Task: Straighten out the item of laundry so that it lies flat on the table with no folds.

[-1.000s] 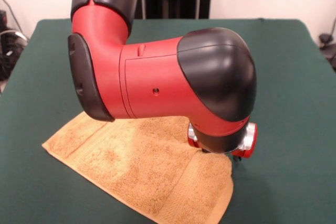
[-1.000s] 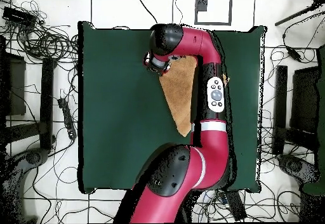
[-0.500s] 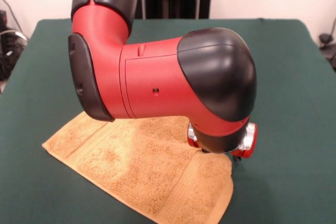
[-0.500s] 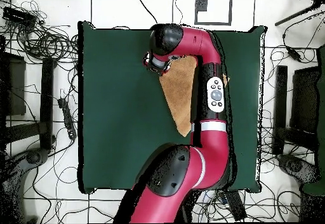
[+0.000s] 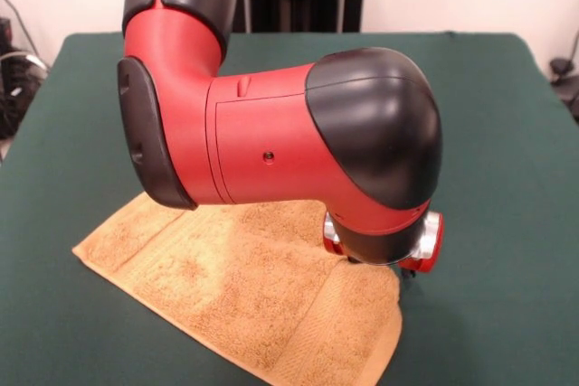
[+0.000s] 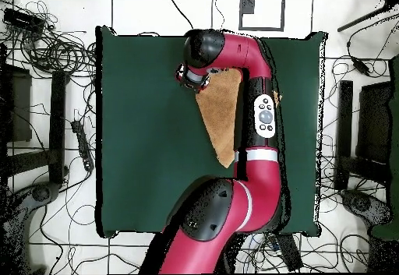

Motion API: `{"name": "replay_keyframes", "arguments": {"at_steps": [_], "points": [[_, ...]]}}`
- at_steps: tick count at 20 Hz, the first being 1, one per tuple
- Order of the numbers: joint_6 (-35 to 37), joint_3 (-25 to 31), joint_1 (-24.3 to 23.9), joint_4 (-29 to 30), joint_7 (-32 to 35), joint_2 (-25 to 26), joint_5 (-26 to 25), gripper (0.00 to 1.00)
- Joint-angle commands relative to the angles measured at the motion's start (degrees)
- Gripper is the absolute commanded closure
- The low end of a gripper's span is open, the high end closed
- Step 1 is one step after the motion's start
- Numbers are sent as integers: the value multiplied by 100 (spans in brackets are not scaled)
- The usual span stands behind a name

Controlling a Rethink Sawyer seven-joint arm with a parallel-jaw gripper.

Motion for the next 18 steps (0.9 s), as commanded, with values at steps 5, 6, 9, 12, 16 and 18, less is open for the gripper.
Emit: {"name": "replay_keyframes", "arguments": {"at_steps": [5, 6, 9, 12, 16, 18], "points": [[-1356, -340, 158, 129, -2025, 819, -907, 0], [-1338, -341, 163, 106, -2067, 826, -928, 0], [-1431, -351, 141, 137, -2003, 834, -899, 0], [-1527, -321, 103, 174, -1891, 852, -809, 0], [-1572, -332, 92, 197, -1812, 852, -790, 0], [-1675, -330, 69, 245, -1793, 842, -760, 0]]}}
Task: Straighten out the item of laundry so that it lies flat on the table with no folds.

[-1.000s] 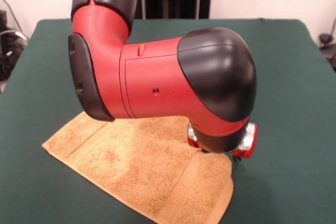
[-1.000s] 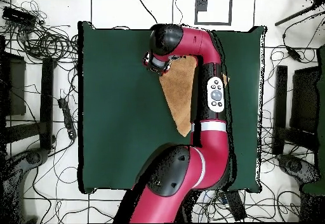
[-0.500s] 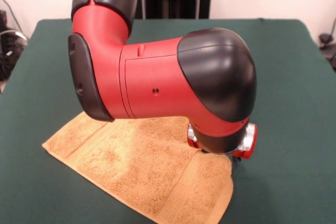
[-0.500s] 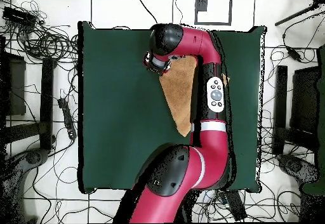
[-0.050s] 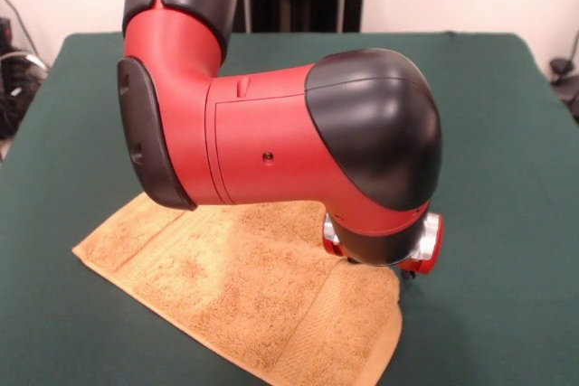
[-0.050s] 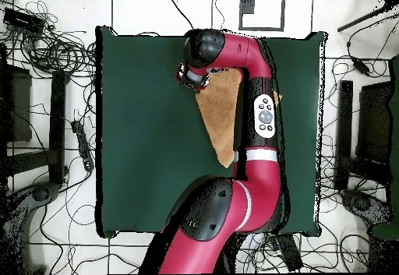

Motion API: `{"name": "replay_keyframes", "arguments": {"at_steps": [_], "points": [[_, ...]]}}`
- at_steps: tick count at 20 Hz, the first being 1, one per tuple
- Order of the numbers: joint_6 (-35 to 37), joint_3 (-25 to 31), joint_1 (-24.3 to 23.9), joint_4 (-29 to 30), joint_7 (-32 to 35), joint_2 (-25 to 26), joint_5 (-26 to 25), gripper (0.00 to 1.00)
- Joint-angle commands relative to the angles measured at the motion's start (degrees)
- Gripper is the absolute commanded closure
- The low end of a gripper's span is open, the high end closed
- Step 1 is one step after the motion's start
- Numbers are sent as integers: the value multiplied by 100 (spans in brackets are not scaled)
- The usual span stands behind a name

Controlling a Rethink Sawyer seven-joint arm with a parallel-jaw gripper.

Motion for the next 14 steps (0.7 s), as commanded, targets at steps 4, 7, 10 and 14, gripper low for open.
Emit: {"name": "replay_keyframes", "arguments": {"at_steps": [4, 7, 10, 14], "points": [[-1668, -323, 43, 307, -1834, 823, -743, 0], [-1655, -337, 51, 313, -1807, 817, -750, 0], [-1712, -339, 43, 345, -1769, 810, -729, 0], [-1833, -325, 15, 398, -1786, 804, -695, 0]]}}
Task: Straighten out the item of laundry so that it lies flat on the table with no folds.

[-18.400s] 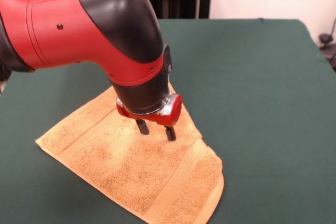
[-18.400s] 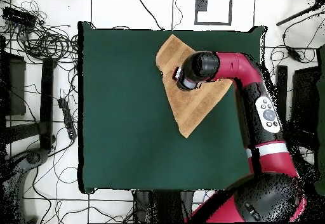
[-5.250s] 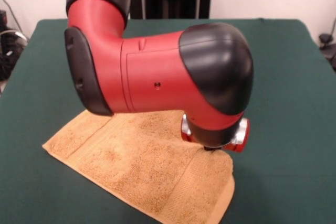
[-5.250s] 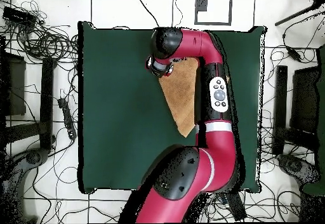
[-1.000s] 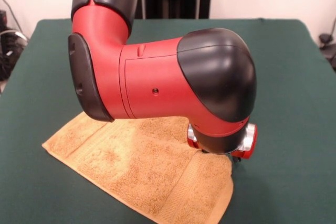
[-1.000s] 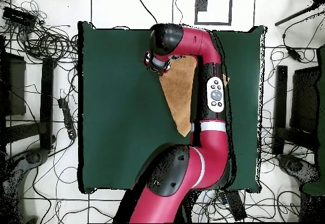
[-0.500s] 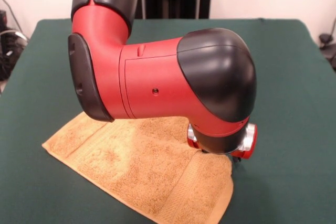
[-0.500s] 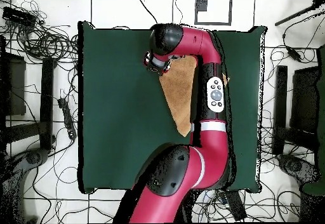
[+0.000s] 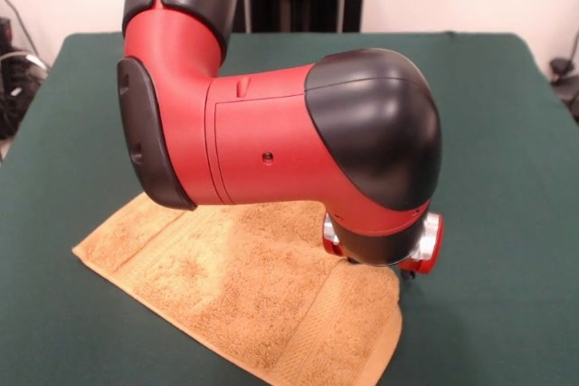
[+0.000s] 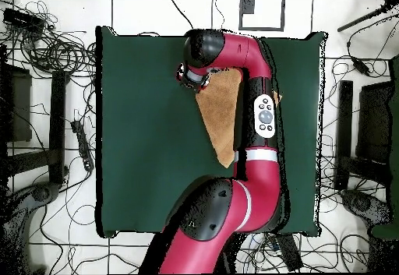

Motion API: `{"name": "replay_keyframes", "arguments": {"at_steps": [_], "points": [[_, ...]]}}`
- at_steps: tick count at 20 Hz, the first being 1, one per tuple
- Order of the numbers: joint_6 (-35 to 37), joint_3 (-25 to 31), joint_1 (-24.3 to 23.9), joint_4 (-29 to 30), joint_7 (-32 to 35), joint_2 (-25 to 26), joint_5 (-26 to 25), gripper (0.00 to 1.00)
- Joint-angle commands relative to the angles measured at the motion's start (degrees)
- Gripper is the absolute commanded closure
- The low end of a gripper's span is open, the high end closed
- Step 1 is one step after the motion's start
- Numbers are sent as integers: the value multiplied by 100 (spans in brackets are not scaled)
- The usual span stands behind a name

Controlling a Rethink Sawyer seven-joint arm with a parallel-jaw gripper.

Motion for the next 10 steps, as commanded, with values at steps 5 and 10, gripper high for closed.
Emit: {"name": "replay_keyframes", "arguments": {"at_steps": [5, 10], "points": [[-1882, -368, 32, 435, -1729, 786, -721, 0], [-1982, -399, 36, 485, -1700, 764, -735, 0]]}}
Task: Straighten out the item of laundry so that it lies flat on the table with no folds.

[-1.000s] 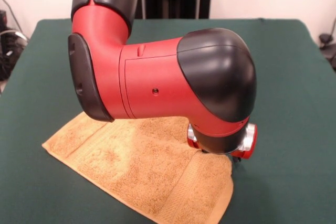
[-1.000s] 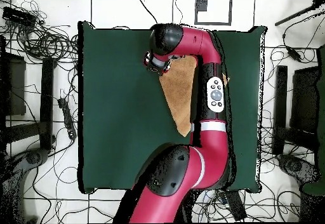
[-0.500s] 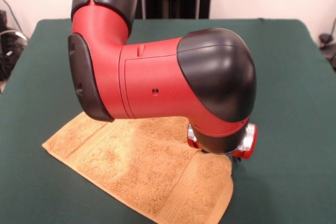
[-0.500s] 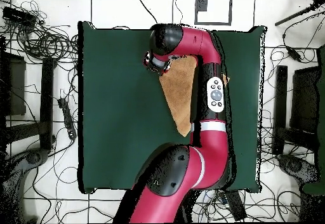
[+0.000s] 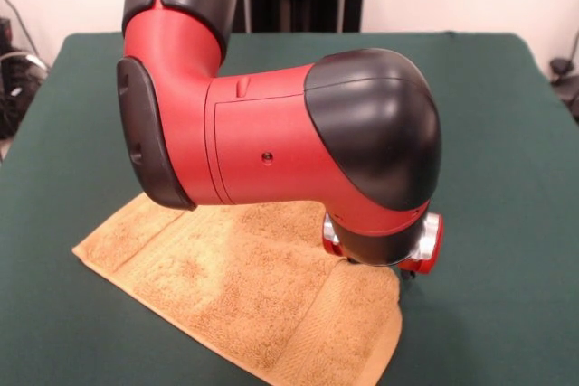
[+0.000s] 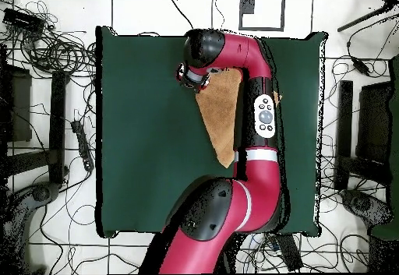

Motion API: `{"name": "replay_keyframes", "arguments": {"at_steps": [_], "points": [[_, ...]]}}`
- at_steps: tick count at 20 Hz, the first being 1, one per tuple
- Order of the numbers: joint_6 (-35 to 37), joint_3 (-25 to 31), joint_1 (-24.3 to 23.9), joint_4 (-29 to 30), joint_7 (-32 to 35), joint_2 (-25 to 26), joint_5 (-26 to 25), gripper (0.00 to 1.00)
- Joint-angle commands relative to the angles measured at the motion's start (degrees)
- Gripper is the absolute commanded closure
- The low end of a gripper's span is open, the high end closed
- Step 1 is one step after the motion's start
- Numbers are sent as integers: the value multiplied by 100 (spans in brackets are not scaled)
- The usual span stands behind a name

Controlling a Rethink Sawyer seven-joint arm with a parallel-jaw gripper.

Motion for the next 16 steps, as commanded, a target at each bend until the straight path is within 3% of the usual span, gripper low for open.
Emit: {"name": "replay_keyframes", "arguments": {"at_steps": [1, 16], "points": [[-1992, -401, 36, 494, -1691, 761, -737, 0], [-2059, -417, 56, 525, -1731, 750, -740, 0]]}}
